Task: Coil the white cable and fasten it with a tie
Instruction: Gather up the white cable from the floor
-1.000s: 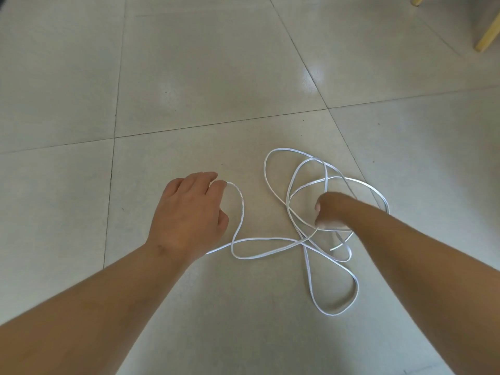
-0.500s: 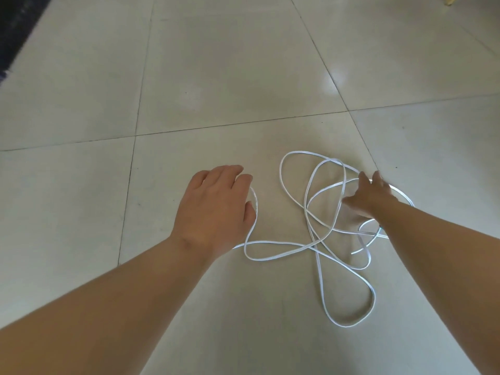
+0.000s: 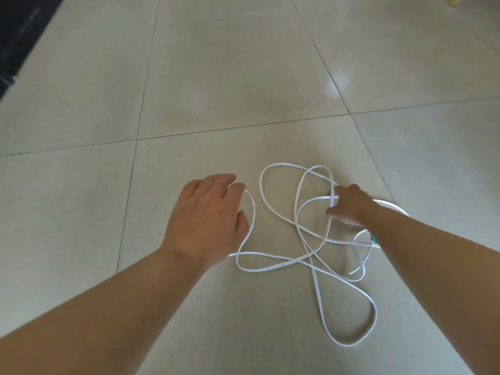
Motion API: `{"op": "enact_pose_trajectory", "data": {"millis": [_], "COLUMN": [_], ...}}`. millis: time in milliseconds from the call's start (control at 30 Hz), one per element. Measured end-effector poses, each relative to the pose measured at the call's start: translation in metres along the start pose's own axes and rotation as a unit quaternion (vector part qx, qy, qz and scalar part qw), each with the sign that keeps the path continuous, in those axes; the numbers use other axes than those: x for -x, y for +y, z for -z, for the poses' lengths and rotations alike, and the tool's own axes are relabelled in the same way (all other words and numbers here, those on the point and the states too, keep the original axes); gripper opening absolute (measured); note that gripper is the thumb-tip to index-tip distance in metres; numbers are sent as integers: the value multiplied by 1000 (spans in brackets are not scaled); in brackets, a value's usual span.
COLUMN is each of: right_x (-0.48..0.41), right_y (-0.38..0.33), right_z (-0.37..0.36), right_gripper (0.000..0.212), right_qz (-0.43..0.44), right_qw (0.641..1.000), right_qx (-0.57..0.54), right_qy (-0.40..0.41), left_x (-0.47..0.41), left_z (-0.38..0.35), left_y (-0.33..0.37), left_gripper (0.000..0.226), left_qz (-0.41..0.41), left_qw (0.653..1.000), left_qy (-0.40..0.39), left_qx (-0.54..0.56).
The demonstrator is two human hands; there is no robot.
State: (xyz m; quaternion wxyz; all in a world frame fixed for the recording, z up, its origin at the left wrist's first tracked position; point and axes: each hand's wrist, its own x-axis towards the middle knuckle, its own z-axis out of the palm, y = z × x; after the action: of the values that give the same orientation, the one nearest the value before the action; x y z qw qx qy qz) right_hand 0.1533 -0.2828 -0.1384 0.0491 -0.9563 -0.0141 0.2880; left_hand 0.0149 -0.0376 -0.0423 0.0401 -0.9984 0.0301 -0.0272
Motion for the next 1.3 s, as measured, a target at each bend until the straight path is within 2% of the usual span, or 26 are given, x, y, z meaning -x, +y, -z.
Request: {"op": "enact_pose_trajectory", "data": {"millis": [100,200,300,500,667,767,867,967,1000,1033,1100,1133,1300], "right_x": [19,39,59,86,107,121,136,150,155,158,164,165,177], "right_y": [-18,-30,-37,-44,-52,-59,-62,-62,-61,-61,-61,-61,-62], "right_z": [-13,-25,-36,-61,-86,-93,-103,-119,-124,-127,-129,-129,-137], "right_gripper": [70,99,123,134,120,103,77,60,62,75,122,136,141], "right_qz": [29,53,88,151,165,168,161,163,160,153,144,143,159], "right_qw": [999,998,995,982,979,982,983,984,985,987,985,982,969], "right_qx": [-29,-42,0,95,120,82,64,66,57,51,56,71,154], "right_qy": [-1,-2,-37,-68,-8,26,64,40,18,-14,-81,-103,-113], "left_x": [2,5,6,10,20,28,36,44,47,49,53,54,62], "left_z": [0,0,0,-1,-2,-2,0,0,1,1,2,2,2], "left_y": [-2,-1,0,6,10,10,7,5,5,4,3,2,-1], "left_gripper": [48,47,47,49,49,48,43,41,41,41,41,41,43], "left_qz": [1,-5,-13,-27,-35,-40,-40,-38,-38,-39,-41,-41,-42], "left_qw": [1000,1000,1000,999,999,998,998,998,998,997,997,997,997], "left_qy": [3,4,4,0,7,15,26,33,35,37,38,38,47], "left_qx": [1,4,4,23,40,44,47,47,47,48,51,51,48]}}
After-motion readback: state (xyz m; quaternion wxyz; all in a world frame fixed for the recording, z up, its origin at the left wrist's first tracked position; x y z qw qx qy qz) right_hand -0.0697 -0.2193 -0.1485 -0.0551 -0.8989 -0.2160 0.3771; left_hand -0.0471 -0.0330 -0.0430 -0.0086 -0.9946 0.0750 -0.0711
